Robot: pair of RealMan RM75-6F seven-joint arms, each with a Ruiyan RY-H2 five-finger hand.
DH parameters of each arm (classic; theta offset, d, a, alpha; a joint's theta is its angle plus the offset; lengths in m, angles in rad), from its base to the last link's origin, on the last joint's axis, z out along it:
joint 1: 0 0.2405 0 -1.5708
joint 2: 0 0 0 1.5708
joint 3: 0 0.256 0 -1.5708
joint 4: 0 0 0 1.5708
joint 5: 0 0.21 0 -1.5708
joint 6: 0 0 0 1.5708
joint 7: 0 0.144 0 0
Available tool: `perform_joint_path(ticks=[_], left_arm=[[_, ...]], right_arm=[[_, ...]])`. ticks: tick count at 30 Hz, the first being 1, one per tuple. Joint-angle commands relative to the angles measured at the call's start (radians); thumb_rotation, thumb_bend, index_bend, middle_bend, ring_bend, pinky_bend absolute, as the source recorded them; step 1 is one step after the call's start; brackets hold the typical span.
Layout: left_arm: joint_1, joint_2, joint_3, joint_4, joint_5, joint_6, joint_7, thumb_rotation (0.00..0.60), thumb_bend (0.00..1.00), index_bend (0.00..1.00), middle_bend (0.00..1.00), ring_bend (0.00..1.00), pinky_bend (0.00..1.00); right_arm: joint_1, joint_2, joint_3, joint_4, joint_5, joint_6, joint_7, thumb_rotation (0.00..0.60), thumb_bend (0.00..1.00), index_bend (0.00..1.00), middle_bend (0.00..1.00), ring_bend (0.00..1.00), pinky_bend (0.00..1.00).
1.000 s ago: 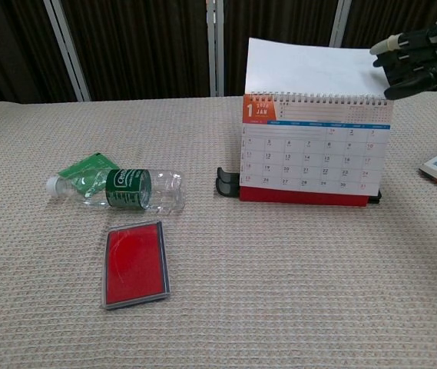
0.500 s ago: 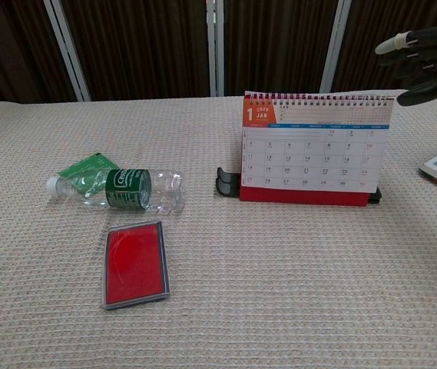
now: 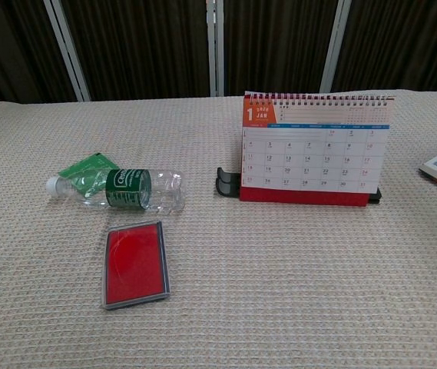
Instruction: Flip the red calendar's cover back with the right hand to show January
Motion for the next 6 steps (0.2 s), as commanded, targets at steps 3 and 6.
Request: perform_joint_path(ticks=[3,6], left_arm=[[0.006,-0.003,0.01,-0.009,-0.001,-0.005,0.024,0.6,0.08,0.0,0.0,0.0,0.0],[0.007,-0.008,0.013,-0.007,-0.006,-0.011,0.032,0.6,0.08,0.0,0.0,0.0,0.0]], right_arm=[[-0.206,-0.136,-0.137,0.242,-0.127,0.297,-0.339,0.6,0.15,0.0,0.0,0.0,0.0],[-0.239,-0.164,-0.153,0.29,-0.137,0.354,-0.37,0.6,0.15,0.0,0.0,0.0,0.0]])
